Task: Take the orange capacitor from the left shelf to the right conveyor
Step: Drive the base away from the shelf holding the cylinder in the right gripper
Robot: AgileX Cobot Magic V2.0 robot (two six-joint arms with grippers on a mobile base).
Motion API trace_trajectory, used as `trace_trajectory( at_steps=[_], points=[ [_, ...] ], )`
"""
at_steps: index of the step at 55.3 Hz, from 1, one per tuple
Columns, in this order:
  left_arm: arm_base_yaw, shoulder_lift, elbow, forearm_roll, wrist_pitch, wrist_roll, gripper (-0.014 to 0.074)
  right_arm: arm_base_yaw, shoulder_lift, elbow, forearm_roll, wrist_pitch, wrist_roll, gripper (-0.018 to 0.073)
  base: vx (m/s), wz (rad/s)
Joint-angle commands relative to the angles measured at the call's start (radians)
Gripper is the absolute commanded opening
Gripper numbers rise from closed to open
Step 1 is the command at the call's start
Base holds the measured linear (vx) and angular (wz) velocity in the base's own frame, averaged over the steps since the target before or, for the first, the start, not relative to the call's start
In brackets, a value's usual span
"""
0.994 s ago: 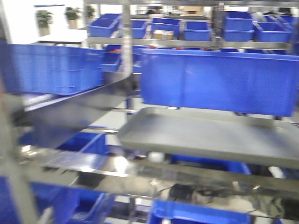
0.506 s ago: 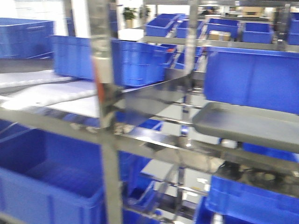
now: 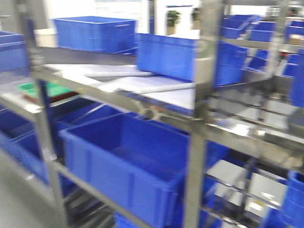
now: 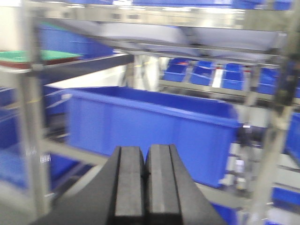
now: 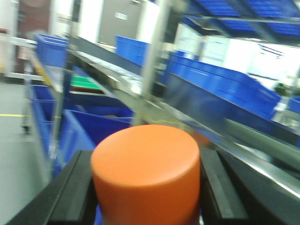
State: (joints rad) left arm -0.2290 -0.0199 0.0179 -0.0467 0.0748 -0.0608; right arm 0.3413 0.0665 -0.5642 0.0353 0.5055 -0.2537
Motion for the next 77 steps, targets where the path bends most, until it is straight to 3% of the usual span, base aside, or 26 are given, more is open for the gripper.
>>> trace_trajectory(
  at_steps=[1, 77],
  points=[
    [-0.008, -0.004, -0.030, -0.005, -0.082, -0.006, -0.0006, -0.001, 0.016, -0.022, -0.005, -0.088, 0.001, -0.0008, -0.09, 0.64],
    [-0.008, -0.004, -0.030, -0.005, -0.080, -0.006, -0.0006, -0.001, 0.016, -0.022, -0.006, -0.091, 0.001, -0.0008, 0.11, 0.66]
  ],
)
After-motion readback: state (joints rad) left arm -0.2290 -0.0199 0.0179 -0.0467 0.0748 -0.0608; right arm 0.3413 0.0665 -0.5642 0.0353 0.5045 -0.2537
